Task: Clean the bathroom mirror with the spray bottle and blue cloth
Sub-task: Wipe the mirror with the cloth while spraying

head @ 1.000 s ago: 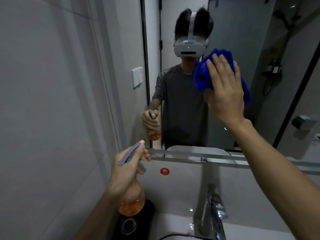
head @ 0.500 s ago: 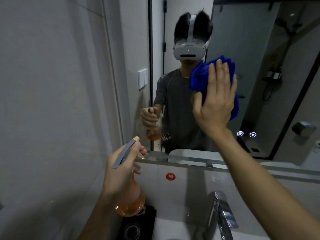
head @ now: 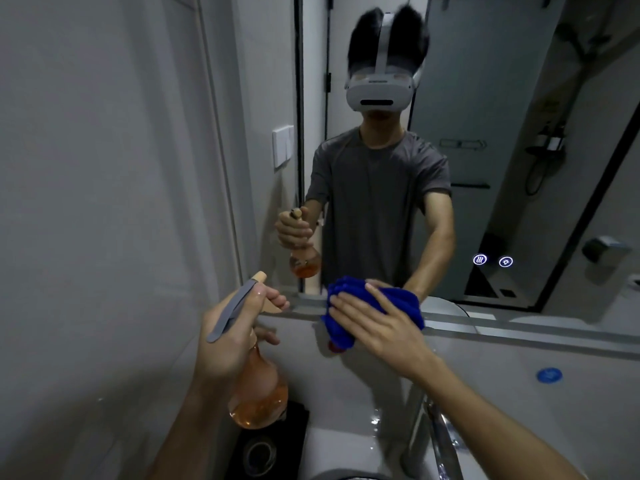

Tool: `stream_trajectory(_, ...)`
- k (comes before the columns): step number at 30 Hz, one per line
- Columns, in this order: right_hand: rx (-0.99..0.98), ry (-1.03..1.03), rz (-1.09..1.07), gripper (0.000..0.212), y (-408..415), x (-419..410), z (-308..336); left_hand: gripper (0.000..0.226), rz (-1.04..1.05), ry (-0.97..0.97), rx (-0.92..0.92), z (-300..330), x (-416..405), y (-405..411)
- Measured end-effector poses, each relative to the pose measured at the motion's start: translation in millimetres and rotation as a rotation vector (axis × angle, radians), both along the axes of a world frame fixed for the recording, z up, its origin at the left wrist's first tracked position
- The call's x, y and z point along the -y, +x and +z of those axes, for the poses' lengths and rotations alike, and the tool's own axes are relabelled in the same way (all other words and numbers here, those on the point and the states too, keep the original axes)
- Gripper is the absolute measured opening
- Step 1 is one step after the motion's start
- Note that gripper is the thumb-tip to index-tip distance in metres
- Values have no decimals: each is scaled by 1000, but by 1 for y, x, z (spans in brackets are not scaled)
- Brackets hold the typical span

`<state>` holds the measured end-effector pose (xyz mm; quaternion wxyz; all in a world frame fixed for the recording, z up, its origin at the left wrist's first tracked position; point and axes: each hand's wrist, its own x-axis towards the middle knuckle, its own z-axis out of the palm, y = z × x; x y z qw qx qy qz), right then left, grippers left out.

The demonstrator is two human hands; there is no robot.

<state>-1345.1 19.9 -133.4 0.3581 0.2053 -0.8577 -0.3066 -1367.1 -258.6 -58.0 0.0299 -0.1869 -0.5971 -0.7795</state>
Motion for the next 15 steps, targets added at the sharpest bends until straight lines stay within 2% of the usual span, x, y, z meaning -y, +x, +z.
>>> stream_trajectory(4, -302, -272, 16, 46, 13, -16, 78, 29, -9, -6, -23, 4, 0, -1)
stream_trajectory(7, -587, -538, -22, 53, 5, -13, 145, 29, -6, -5, -40, 12, 1, 0)
stream_trajectory(9, -699, -723, -49, 59, -7, 1, 180, 31, 6, 1, -55, 17, 4, 0)
stream_trajectory(12, -737, -827, -80, 65, -27, 37, 200, 32, 27, 19, -61, 21, 8, -2)
stream_trajectory(15, -612, -683, -42, 63, -48, 69, 180, 35, 47, 36, -41, 20, 10, -3)
